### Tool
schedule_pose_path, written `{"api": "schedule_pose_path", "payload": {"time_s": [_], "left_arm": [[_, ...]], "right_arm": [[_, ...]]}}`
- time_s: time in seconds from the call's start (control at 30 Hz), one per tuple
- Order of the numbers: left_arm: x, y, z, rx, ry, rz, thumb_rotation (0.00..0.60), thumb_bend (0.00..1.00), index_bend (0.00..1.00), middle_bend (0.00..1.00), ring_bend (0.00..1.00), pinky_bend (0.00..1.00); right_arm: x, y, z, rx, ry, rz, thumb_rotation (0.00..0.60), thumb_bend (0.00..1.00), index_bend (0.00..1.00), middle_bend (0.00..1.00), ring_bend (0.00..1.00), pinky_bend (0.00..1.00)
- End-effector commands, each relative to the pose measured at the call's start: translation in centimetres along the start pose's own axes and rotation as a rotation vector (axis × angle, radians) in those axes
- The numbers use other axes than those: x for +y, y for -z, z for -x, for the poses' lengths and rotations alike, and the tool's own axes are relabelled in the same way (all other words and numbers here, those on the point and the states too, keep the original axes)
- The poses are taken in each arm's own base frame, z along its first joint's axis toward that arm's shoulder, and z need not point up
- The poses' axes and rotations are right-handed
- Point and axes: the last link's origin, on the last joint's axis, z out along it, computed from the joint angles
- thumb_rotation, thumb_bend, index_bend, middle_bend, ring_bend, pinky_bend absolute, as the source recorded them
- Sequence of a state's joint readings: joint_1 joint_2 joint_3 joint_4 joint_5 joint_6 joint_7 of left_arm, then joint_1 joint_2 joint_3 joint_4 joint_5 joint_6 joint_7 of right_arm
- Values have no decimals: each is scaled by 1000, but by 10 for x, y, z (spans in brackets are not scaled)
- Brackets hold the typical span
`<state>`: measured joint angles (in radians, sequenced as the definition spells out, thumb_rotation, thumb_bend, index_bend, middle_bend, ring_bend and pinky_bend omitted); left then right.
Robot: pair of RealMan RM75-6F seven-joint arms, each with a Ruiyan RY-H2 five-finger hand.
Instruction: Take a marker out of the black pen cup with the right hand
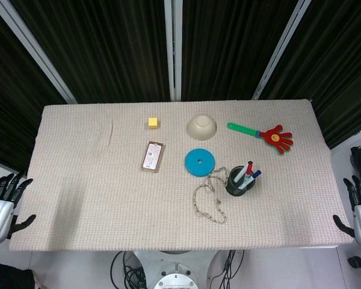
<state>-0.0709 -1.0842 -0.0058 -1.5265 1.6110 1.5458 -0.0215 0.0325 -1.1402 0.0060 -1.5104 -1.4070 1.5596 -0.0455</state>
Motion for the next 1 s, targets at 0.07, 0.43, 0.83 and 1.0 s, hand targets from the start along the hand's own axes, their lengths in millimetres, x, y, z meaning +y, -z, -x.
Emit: {"api": "schedule_pose_path", "payload": {"time_s": [0.07, 0.43, 0.83, 1.0], "left_arm": [[0, 1, 0, -1, 3, -6, 600, 163, 140, 28, 0, 91], [0, 1, 2, -20, -1, -11, 600, 162, 140, 28, 0, 90], [-5, 7, 15, -67, 17, -27, 600, 163, 145, 29, 0, 90], [-6, 6, 16, -66, 19, -31, 600, 162, 146, 28, 0, 90]], "right_arm": [[-2, -2, 1, -2, -4, -7, 600, 145, 0, 0, 0, 0], [-8, -13, 3, -21, -35, -22, 600, 146, 0, 0, 0, 0], [-55, -70, 0, -65, -254, -83, 600, 179, 50, 7, 0, 0], [-85, -90, -1, -146, -265, -99, 600, 181, 106, 6, 0, 0]]}}
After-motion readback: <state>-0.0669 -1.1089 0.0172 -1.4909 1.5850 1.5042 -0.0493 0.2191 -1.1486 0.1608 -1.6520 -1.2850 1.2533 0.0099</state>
